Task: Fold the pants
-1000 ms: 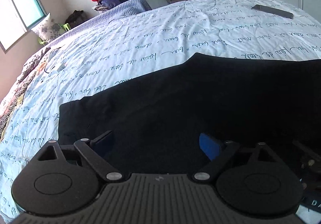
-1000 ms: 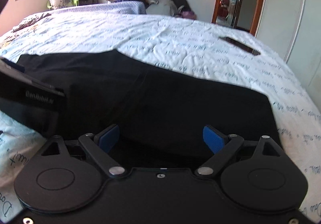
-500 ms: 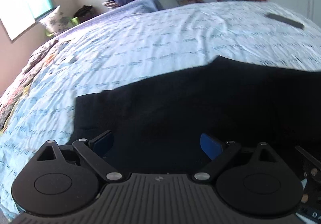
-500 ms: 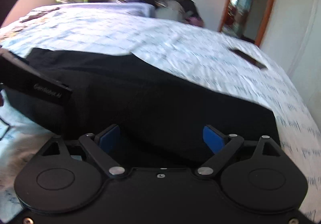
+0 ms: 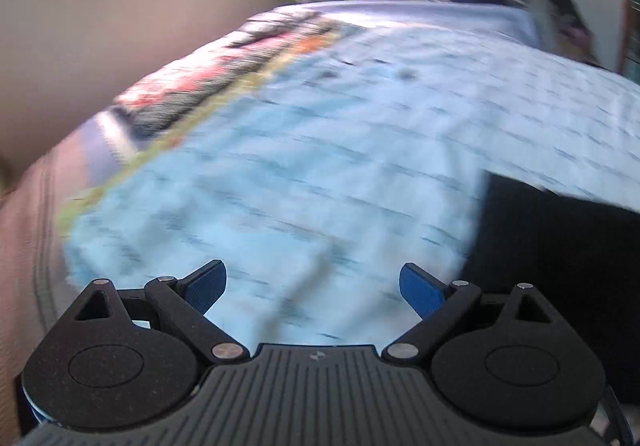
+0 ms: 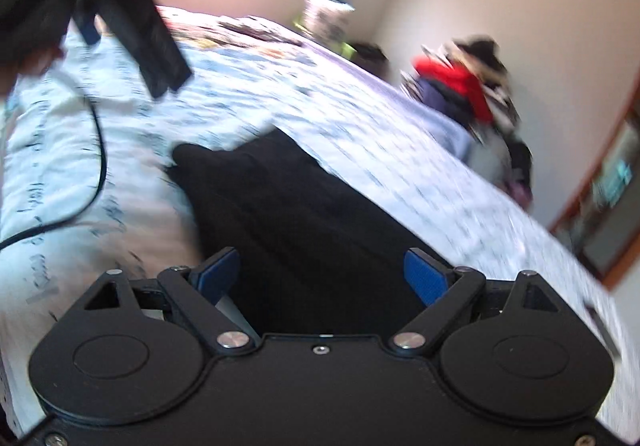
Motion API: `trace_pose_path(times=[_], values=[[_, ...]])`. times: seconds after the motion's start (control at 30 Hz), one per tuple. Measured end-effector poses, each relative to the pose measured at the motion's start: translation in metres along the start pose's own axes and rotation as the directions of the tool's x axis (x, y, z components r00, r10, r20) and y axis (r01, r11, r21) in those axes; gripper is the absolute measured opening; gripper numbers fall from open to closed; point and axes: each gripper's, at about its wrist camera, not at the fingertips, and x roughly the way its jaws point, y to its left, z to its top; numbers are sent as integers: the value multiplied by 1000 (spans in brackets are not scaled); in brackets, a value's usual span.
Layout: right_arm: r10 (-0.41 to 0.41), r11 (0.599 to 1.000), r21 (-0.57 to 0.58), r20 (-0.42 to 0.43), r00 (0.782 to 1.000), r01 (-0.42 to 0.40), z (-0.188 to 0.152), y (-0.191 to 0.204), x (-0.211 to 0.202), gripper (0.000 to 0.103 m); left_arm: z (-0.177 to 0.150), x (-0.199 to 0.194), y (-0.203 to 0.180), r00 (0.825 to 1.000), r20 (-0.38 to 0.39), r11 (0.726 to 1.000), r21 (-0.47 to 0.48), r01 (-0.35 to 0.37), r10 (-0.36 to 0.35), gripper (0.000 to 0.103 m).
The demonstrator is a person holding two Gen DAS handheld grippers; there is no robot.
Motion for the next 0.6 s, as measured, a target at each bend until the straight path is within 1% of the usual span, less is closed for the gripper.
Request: trace_pose_path(times=[0.03, 0.07, 0.1, 0.13, 0.17, 0.2, 0.23, 0.27, 0.3, 0.33, 0.37, 0.4, 0.43, 0.47, 0.5, 0.6], values=[[18, 1000, -15, 11, 1000, -17, 4, 4, 2, 90, 7, -4, 19, 997, 25, 997, -36, -66, 67, 95], [38, 999, -29, 19, 999, -37, 8, 8, 5, 89, 12, -9, 36, 988, 63, 987, -75, -139, 144, 95], [57, 998, -42, 26, 998, -56, 12, 12, 7, 89, 16, -14, 49, 971, 98, 972, -111, -205, 216, 96], [72, 996, -56, 30, 997, -70, 14, 16, 9, 86, 22, -20, 61, 947, 133, 950, -153, -272, 292, 96], [82, 994, -71, 32, 996, -79, 18, 22, 11, 81, 27, -25, 70, 923, 162, 929, -191, -317, 349, 99], [93, 992, -89, 31, 995, -90, 20, 26, 15, 79, 30, -27, 75, 912, 180, 920, -212, -331, 369, 102], [105, 989, -108, 27, 994, -102, 23, 32, 19, 72, 33, -28, 77, 917, 192, 928, -211, -308, 348, 103], [117, 985, -133, 15, 993, -114, 26, 38, 25, 63, 35, -26, 74, 941, 185, 951, -183, -250, 283, 103], [121, 980, -161, 3, 993, -119, 27, 44, 30, 58, 35, -20, 69, 970, 156, 975, -149, -164, 187, 103], [123, 974, -193, -3, 992, -121, 28, 50, 35, 51, 34, -12, 60, 993, 104, 993, -113, -41, 53, 102], [119, 967, -227, -11, 993, -119, 28, 57, 41, 47, 32, -2, 50, 996, 45, 993, -88, 79, -75, 102], [110, 958, -265, -17, 994, -111, 29, 63, 46, 45, 26, 11, 38, 980, -28, 978, -71, 196, -198, 100], [96, 946, -310, -23, 995, -98, 28, 69, 50, 43, 22, 21, 28, 961, -82, 963, -74, 258, -264, 97], [82, 930, -357, -30, 996, -87, 27, 74, 54, 43, 16, 30, 18, 945, -126, 952, -89, 294, -303, 93], [67, 912, -404, -37, 997, -76, 25, 79, 56, 43, 13, 35, 12, 937, -149, 947, -101, 304, -317, 93], [31, 868, -496, -20, 999, -37, 22, 88, 58, 42, 6, 49, 3, 910, -173, 924, -147, 354, -376, 94]])
